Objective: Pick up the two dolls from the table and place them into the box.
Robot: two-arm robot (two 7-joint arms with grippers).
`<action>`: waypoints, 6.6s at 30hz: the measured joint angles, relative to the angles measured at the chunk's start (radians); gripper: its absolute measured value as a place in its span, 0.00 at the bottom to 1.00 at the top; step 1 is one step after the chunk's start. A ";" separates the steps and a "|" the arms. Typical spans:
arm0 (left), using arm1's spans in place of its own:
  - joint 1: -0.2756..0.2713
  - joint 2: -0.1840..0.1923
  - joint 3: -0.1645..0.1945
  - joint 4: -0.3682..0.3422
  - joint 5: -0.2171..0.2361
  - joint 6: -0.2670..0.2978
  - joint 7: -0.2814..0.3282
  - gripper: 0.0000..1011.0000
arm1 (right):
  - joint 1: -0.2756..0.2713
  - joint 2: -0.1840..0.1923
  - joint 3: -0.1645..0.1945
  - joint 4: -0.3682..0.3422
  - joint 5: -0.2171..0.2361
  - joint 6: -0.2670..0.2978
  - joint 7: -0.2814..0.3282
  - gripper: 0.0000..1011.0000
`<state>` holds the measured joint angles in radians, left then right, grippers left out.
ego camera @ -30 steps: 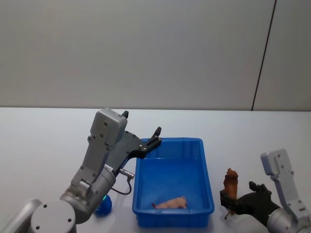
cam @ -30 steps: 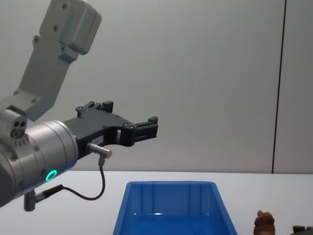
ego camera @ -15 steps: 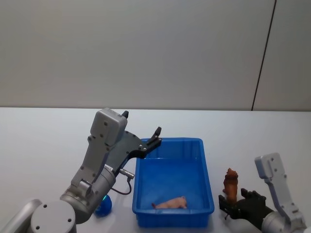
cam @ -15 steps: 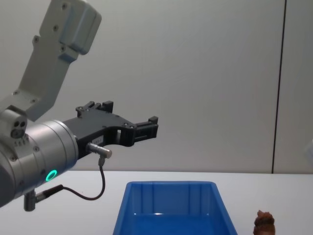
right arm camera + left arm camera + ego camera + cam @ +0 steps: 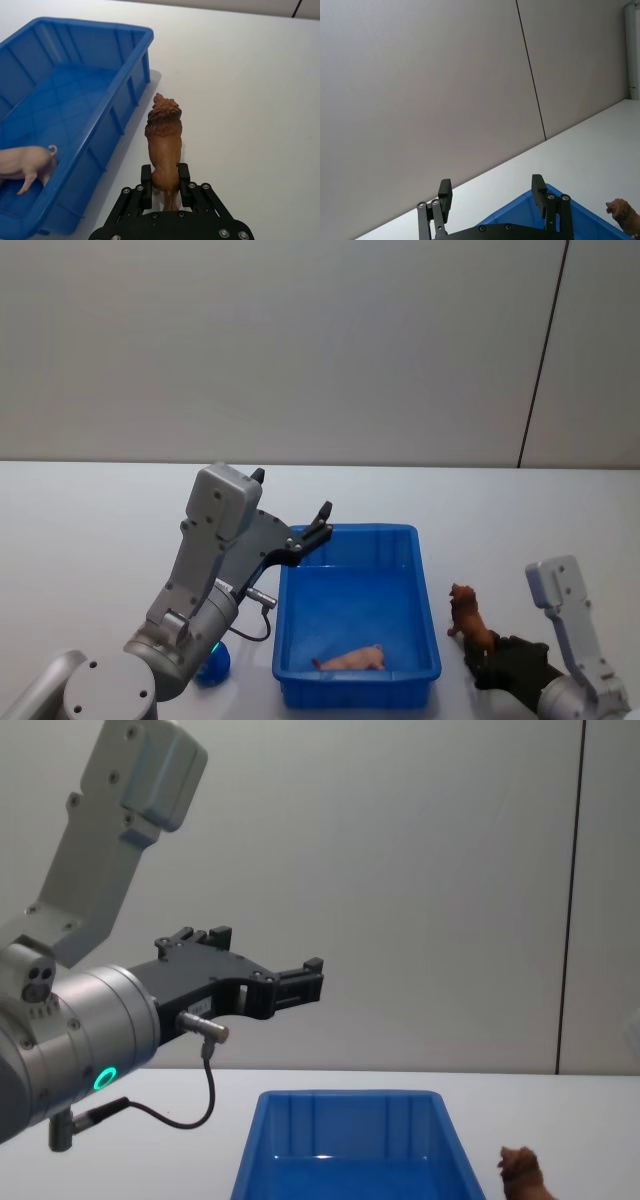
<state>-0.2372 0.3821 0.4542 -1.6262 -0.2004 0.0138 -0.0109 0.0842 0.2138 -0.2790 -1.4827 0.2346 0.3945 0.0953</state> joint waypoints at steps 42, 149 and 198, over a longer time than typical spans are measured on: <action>0.000 0.000 0.000 0.000 0.000 0.000 0.000 0.99 | 0.092 -0.044 -0.041 -0.096 -0.153 -0.100 0.189 0.33; 0.120 0.112 -0.056 0.281 -0.134 -0.008 -0.187 0.92 | 0.020 0.076 0.048 -0.121 -0.072 -0.190 0.190 0.99; -0.092 -0.001 -0.055 0.224 0.114 -0.003 -0.354 0.48 | 0.020 0.076 0.048 -0.121 -0.072 -0.190 0.190 0.99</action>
<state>-0.3297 0.3810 0.3993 -1.4020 -0.0865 0.0108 -0.3646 0.1040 0.2896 -0.2310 -1.6037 0.1621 0.2042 0.2849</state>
